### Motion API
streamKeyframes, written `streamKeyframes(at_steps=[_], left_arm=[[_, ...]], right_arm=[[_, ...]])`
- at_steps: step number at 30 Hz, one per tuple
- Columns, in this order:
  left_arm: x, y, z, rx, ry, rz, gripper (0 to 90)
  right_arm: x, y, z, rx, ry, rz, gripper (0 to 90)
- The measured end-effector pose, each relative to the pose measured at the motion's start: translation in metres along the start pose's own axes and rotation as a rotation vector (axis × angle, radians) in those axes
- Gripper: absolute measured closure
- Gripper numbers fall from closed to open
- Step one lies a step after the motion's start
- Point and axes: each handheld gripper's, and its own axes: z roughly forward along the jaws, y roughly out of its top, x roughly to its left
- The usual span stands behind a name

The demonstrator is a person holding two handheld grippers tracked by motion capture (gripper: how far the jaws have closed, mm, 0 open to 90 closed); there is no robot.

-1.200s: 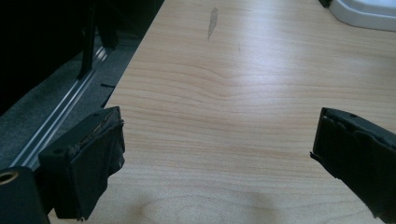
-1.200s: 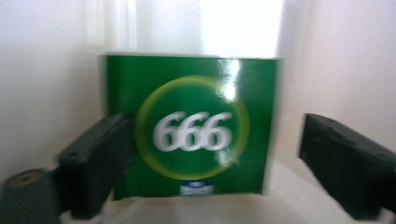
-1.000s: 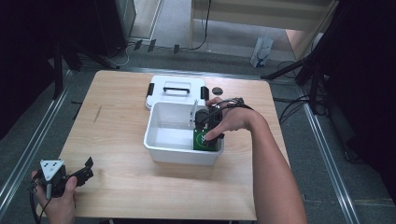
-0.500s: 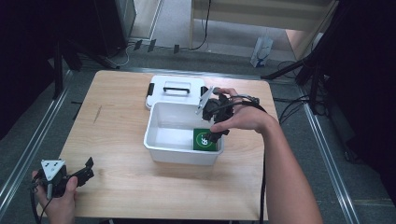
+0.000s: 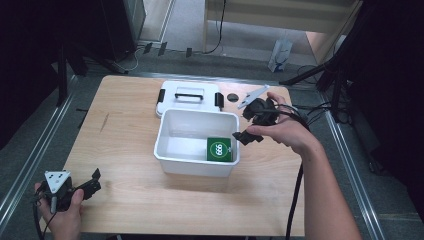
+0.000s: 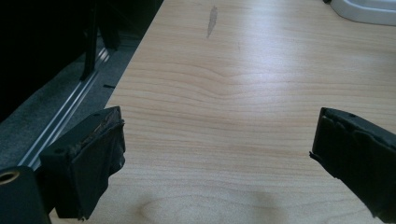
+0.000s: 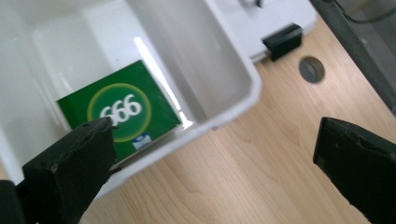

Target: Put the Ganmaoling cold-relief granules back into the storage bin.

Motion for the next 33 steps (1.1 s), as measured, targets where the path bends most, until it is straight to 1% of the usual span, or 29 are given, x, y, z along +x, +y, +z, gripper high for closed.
streamKeyframes(at_steps=[2, 4, 6, 7, 8, 9, 10, 12, 13, 14, 15, 16, 17, 18, 19, 20, 22, 23, 24, 25, 27, 28, 31, 33], left_arm=[[0.0, 0.0, 0.0, 0.0, 0.0, -0.001, 3.3], [0.0, 0.0, 0.0, 0.0, 0.001, -0.001, 3.3], [0.0, 0.0, 0.0, 0.0, 0.002, 0.001, 3.2], [0.0, 0.0, 0.0, 0.0, 0.002, 0.001, 3.2], [0.0, 0.0, 0.0, 0.0, 0.002, 0.001, 3.3], [0.0, 0.0, 0.0, 0.0, 0.002, 0.0, 3.3], [0.0, 0.0, 0.0, 0.001, 0.002, 0.0, 3.3], [0.0, 0.0, 0.0, 0.002, -0.001, 0.0, 3.3], [0.0, 0.0, 0.0, 0.005, 0.0, 0.001, 3.3], [0.0, 0.0, 0.0, 0.001, 0.001, 0.001, 3.3], [0.0, 0.0, 0.0, 0.002, 0.002, 0.001, 3.3], [0.0, 0.0, 0.0, 0.001, 0.001, 0.001, 3.3], [0.0, 0.0, 0.0, 0.001, 0.0, 0.001, 3.3], [0.0, 0.0, 0.0, 0.004, -0.001, 0.0, 3.3], [0.0, 0.0, 0.0, 0.004, -0.001, 0.001, 3.4], [0.0, 0.0, 0.0, 0.002, 0.0, 0.001, 3.4], [0.0, 0.0, 0.0, 0.004, 0.0, 0.004, 3.7], [0.0, 0.0, 0.0, 0.003, 0.0, 0.003, 3.7], [0.0, 0.0, 0.0, 0.003, 0.0, 0.003, 3.7], [0.0, 0.0, 0.0, 0.003, 0.0, 0.002, 3.7], [0.0, 0.0, 0.001, 0.003, 0.0, 0.001, 3.7], [0.0, 0.0, 0.001, 0.004, -0.001, 0.001, 3.7], [0.0, 0.0, 0.001, 0.005, -0.002, 0.001, 3.7], [0.001, 0.0, 0.001, 0.006, -0.002, -0.004, 3.7]], right_arm=[[-0.007, -0.009, -0.001, -0.014, -0.026, 0.083, 0.0], [-0.015, -0.019, -0.002, -0.026, -0.052, 0.153, 0.0], [-0.022, -0.029, -0.001, -0.036, -0.074, 0.203, 0.0], [-0.023, -0.034, -0.002, -0.035, -0.084, 0.238, 0.0], [-0.027, -0.044, -0.002, -0.048, -0.116, 0.289, 0.0], [-0.027, -0.044, -0.002, -0.048, -0.116, 0.289, 0.0], [-0.028, -0.047, -0.003, -0.049, -0.126, 0.314, 0.0], [-0.031, -0.056, -0.005, -0.052, -0.163, 0.376, 0.0], [-0.032, -0.062, -0.005, -0.058, -0.182, 0.422, 0.0], [-0.033, -0.066, -0.006, -0.06, -0.191, 0.45, 0.0], [-0.034, -0.072, -0.006, -0.073, -0.204, 0.479, 0.0], [-0.034, -0.082, -0.007, -0.088, -0.229, 0.52, 0.0], [-0.034, -0.082, -0.007, -0.088, -0.229, 0.52, 0.0], [-0.034, -0.091, -0.006, -0.1, -0.255, 0.547, 0.0], [-0.034, -0.091, -0.006, -0.1, -0.255, 0.547, 0.0], [-0.034, -0.096, -0.006, -0.106, -0.274, 0.561, 0.0], [-0.033, -0.106, -0.005, -0.139, -0.303, 0.598, 0.0], [-0.031, -0.114, -0.004, -0.159, -0.333, 0.63, 0.0], [-0.031, -0.114, -0.004, -0.159, -0.333, 0.63, 0.0], [-0.03, -0.119, -0.004, -0.176, -0.349, 0.653, 0.0], [-0.026, -0.13, -0.002, -0.233, -0.381, 0.683, 0.0], [-0.024, -0.134, -0.001, -0.259, -0.396, 0.689, 0.0], [-0.016, -0.149, 0.003, -0.302, -0.443, 0.702, 0.0], [-0.012, -0.158, 0.005, -0.331, -0.45, 0.715, 0.0]])
